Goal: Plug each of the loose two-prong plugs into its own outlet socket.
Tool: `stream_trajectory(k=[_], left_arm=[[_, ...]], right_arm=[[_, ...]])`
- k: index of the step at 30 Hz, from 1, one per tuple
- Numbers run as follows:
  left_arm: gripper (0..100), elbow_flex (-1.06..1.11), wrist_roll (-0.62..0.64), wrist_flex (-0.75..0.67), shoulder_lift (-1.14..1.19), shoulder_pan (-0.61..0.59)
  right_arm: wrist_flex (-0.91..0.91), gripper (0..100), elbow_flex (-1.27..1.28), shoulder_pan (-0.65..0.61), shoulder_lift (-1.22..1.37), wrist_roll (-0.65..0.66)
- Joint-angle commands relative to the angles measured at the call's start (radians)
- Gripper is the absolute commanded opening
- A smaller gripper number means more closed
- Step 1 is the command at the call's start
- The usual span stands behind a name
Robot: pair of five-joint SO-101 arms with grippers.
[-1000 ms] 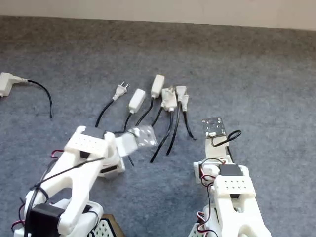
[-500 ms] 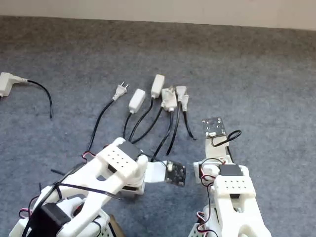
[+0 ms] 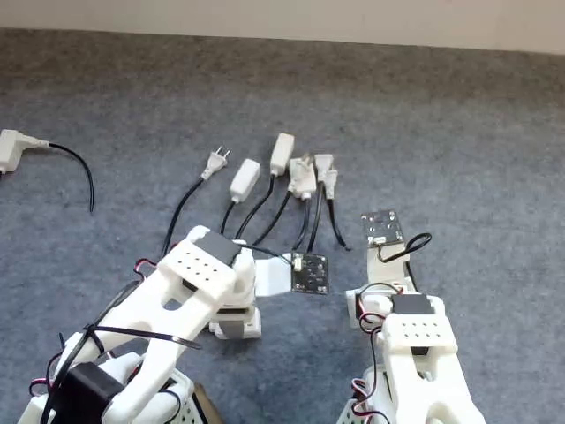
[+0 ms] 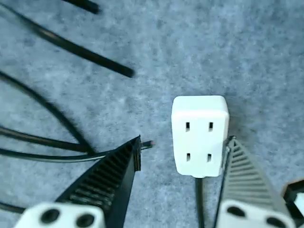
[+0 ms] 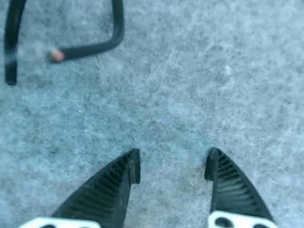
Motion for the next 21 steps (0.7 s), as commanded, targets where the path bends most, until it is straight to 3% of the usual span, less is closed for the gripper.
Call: stream_trajectory(k=[1,6,18,21], left_arm=[[26,-0.101,0.006,-0.006,-0.013,-0.074],[26,-0.15,0.002,-0.003,-0.013,-0.142],[26,-0.099,0.005,-0.009,-0.013,-0.088],[26,-0.16,0.008,-0.009,-0.013,-0.142]], right_arm=[[-0.013,22.4,-0.004,-0.012,-0.019,-0.003],[-0.013,22.4,-0.004,-0.012,-0.019,-0.003],[-0.013,22.4,-0.004,-0.012,-0.019,-0.003],[-0.013,22.4,-0.004,-0.012,-0.019,-0.003]])
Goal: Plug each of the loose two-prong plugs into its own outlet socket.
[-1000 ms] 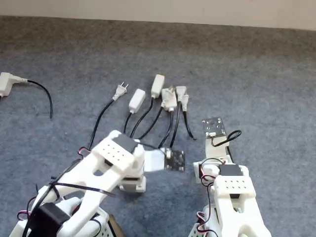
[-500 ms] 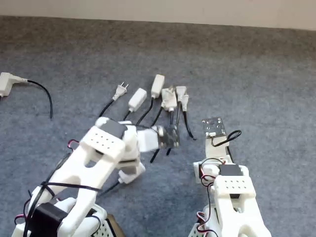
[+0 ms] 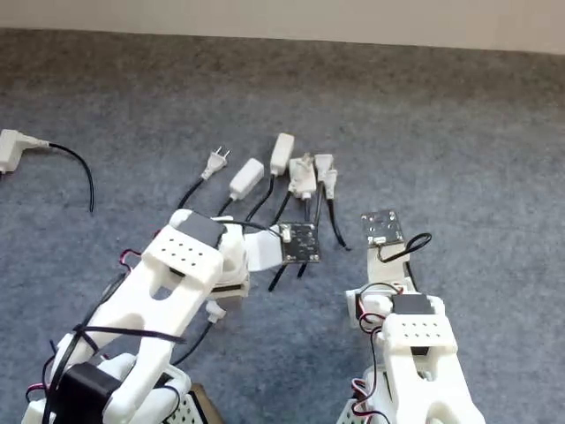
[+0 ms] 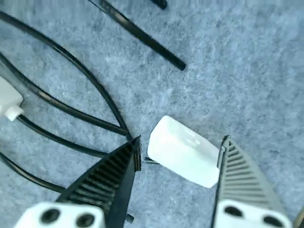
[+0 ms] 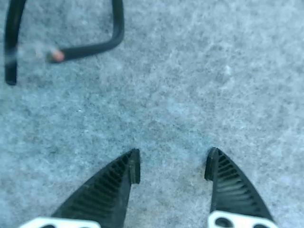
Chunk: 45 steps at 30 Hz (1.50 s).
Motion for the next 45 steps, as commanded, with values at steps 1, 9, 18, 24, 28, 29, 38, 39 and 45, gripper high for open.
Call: stream_trajectory(k=[1,9,18,24,28,29,38,39,45], left_arm=[[26,-0.094,0.009,-0.009,-0.015,-0.074],[26,-0.153,0.005,-0.043,-0.005,-0.295],[26,0.143,0.008,-0.233,-0.013,-0.171],[26,0.134,0.078,-0.232,-0.015,-0.064],[26,0.116,0.1,-0.184,-0.015,0.038],[26,0.111,0.101,-0.16,-0.015,0.065],[26,0.105,0.178,-0.081,-0.016,0.225],[26,0.105,0.178,-0.081,-0.016,0.223],[21,-0.033,0.175,0.028,-0.016,0.113]], right_arm=[[-0.013,22.4,-0.004,-0.012,-0.019,-0.003],[-0.013,22.4,-0.004,-0.012,-0.019,-0.003],[-0.013,22.4,-0.004,-0.012,-0.019,-0.003],[-0.013,22.4,-0.004,-0.012,-0.019,-0.003],[-0.013,22.4,-0.002,-0.012,-0.019,-0.003],[-0.013,22.4,-0.002,-0.012,-0.019,-0.003],[-0.013,22.4,-0.002,-0.012,-0.019,-0.003],[-0.013,22.4,-0.002,-0.012,-0.019,-0.003],[-0.013,22.4,-0.002,-0.012,-0.019,-0.003]])
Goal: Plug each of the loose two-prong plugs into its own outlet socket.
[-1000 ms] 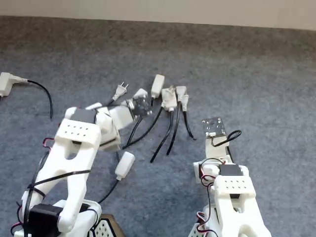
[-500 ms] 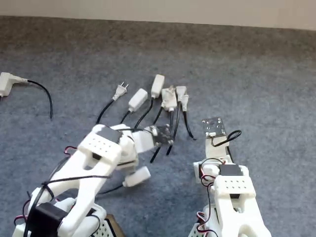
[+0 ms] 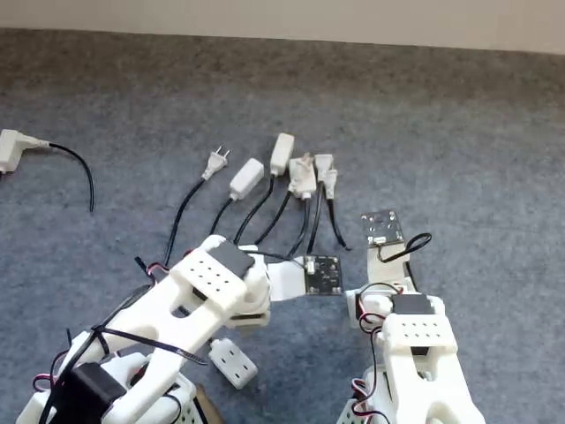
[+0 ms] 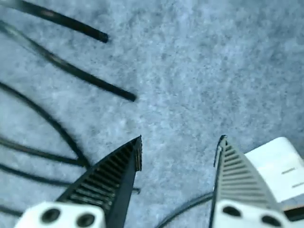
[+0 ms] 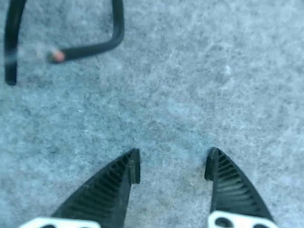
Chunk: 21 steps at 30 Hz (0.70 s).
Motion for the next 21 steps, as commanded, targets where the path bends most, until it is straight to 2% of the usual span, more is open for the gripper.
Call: stream_trajectory(k=[1,5,8,11,13,18,21], left_arm=[[20,-0.179,0.0,0.129,-0.015,-0.105],[19,-0.363,-0.011,0.327,-0.018,-0.157],[19,-0.423,-0.163,0.52,-0.071,-0.148],[19,-0.335,-0.324,0.643,-0.182,-0.131],[20,-0.188,-0.368,0.614,-0.269,-0.128],[32,0.18,-0.373,0.318,-0.501,-0.131],[34,0.289,-0.388,0.285,-0.622,-0.085]], right_arm=[[-0.013,22.4,-0.002,-0.012,-0.019,-0.003],[-0.013,22.4,-0.002,-0.012,-0.019,-0.003],[-0.013,22.4,-0.002,-0.012,-0.019,-0.003],[-0.013,22.4,-0.002,-0.012,-0.019,-0.003],[-0.013,22.4,-0.002,-0.012,-0.019,-0.003],[-0.013,22.4,-0.002,-0.012,-0.019,-0.003],[-0.013,22.4,-0.002,-0.012,-0.019,-0.003]])
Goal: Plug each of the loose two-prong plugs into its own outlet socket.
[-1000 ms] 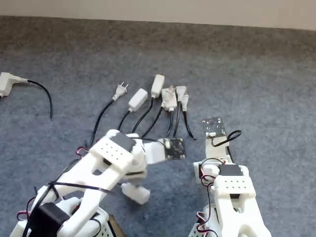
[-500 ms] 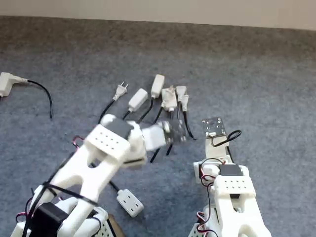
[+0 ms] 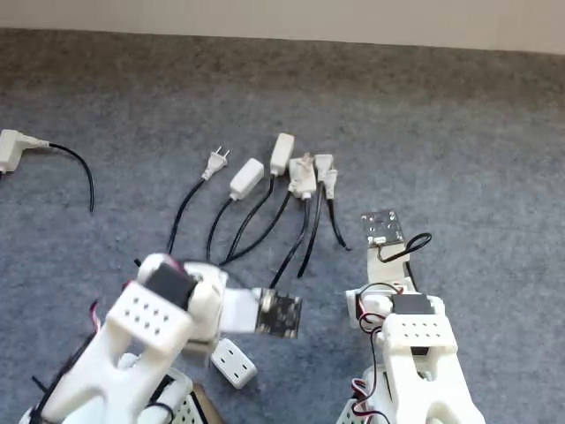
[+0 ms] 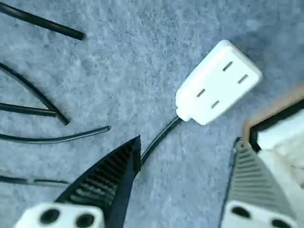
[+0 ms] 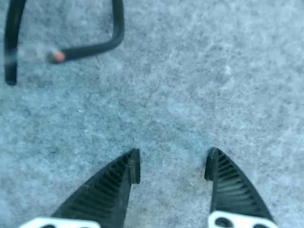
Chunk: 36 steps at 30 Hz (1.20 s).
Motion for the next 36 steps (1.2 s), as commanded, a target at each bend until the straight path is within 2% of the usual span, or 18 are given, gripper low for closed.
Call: stream_trajectory(k=[1,5,14,22,25,32,36], left_arm=[[35,0.174,-0.031,-0.069,-0.193,0.079],[35,0.266,-0.028,-0.107,-0.286,0.171],[34,0.337,-0.029,-0.213,-0.239,0.182],[8,0.332,-0.031,-0.212,-0.214,0.183],[3,0.335,-0.029,-0.213,-0.214,0.176],[3,0.332,0.031,-0.215,-0.219,0.176],[12,0.329,0.061,-0.27,-0.22,0.162]], right_arm=[[-0.015,22.4,-0.002,-0.012,-0.019,-0.003],[-0.044,22.4,-0.001,-0.03,-0.018,-0.003],[-0.044,22.4,-0.001,-0.036,-0.018,-0.003],[-0.044,22.4,0.001,-0.038,-0.018,-0.003],[-0.044,22.4,0.001,-0.038,-0.018,-0.003],[-0.044,22.4,0.001,-0.038,-0.016,-0.003],[-0.044,22.4,0.001,-0.038,-0.016,-0.003]])
